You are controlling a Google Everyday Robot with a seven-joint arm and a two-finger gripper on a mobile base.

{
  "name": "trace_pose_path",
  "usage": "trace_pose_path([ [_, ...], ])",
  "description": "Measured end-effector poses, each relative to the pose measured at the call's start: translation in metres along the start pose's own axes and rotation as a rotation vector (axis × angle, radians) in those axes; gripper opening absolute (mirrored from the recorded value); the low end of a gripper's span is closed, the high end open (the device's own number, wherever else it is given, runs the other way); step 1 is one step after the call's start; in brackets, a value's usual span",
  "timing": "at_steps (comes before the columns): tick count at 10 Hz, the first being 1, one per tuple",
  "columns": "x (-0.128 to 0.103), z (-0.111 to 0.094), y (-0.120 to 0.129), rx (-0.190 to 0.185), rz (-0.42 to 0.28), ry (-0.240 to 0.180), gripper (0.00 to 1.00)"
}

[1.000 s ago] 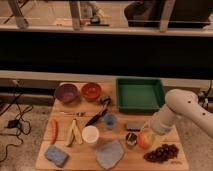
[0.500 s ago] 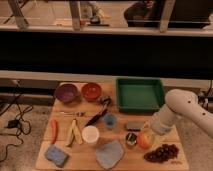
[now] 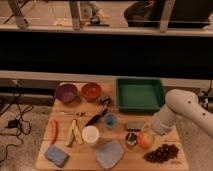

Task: Place apple in metal cup

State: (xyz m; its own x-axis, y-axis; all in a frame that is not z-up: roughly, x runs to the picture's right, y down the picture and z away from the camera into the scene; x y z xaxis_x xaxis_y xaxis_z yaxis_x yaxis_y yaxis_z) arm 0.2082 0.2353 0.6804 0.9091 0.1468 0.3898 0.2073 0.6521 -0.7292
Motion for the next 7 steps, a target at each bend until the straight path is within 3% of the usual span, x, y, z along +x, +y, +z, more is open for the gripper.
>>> trace_pose_path([
  [3, -0.003, 0.002, 0.001, -0.005, -0.013, 0.0, 0.0],
  [5, -0.022, 0.007, -0.005, -0.012, -0.049, -0.002, 0.0],
  [7, -0.02, 0.006, -0.004, -0.008, -0.042, -0.003, 0.0],
])
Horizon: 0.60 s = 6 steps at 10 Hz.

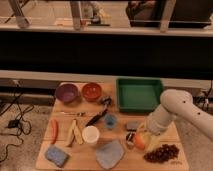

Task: Place apple in metal cup

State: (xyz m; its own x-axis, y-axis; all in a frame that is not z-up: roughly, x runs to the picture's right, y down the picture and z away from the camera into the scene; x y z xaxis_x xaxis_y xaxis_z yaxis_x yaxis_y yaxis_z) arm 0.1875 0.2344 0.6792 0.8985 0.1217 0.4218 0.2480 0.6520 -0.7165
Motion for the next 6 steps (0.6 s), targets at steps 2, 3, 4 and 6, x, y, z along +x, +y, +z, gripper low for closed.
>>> trace_pose_path([
  [2, -0.0011, 0.0003, -0.0007, -0.001, -0.003, 0.0, 0.0],
  [3, -0.0001, 0.0001, 0.0002, -0.001, 0.0, 0.0, 0.0],
  [4, -0.0013, 0.0005, -0.0006, -0.003, -0.003, 0.0, 0.0],
  [6, -0.0034, 0.0024, -0.001, -0.01, -0.01, -0.002, 0.0],
])
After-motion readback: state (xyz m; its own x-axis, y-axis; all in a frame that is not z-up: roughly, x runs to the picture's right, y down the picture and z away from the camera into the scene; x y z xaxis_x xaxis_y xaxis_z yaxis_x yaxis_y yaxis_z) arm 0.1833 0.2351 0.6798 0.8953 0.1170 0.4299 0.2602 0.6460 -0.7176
